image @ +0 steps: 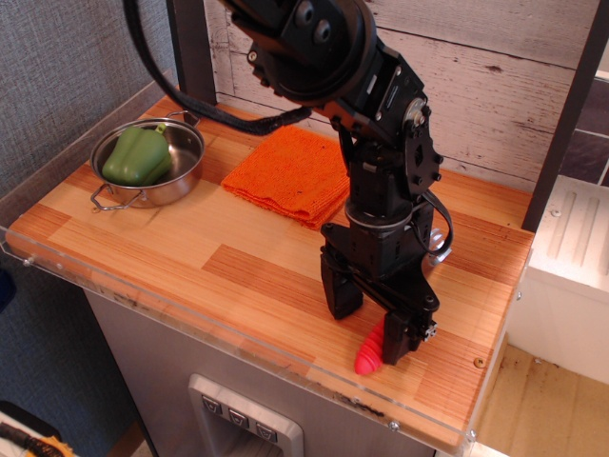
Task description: Place red fork on top of orange cloth
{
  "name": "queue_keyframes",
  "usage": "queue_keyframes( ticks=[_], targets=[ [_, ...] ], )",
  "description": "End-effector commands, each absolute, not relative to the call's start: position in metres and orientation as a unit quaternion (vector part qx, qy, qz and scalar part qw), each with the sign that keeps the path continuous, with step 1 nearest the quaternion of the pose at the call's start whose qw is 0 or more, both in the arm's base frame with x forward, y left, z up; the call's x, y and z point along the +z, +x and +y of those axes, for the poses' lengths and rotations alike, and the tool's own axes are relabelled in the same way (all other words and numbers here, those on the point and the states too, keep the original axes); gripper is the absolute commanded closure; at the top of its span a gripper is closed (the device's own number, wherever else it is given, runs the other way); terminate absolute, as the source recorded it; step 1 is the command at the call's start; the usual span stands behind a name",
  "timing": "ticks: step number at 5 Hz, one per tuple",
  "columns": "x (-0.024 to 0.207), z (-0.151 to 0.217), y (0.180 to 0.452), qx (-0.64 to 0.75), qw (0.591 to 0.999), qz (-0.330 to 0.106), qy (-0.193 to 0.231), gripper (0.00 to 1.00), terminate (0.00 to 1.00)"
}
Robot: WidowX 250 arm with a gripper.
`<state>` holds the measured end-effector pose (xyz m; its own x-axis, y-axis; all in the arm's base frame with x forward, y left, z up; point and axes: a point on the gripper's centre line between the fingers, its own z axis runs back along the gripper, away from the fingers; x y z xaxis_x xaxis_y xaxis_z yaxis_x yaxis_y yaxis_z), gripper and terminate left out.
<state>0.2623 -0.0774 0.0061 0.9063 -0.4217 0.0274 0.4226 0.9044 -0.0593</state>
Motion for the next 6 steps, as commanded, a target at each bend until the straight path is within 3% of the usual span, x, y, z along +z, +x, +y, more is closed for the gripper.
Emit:
queue_keyframes(
  ticks=[1,2,3,4,5,6],
  targets=[
    [0.003,-0.079,0.256,-0.229,0.973,-0.015,-0.039,1.00,0.00],
    [0.010,-0.077,0.258,-0.226,0.973,-0.019,-0.033,1.00,0.00],
    [0.034,-0.060,0.268,-0.211,0.976,-0.044,-0.043,1.00,0.00],
    [0.073,-0.023,0.286,-0.176,0.979,-0.090,-0.042,1.00,0.00],
    [0.091,0.030,0.308,-0.106,0.988,-0.107,-0.033,1.00,0.00],
    [0.083,0.068,0.331,-0.068,0.992,-0.102,-0.037,1.00,0.00]
  ],
)
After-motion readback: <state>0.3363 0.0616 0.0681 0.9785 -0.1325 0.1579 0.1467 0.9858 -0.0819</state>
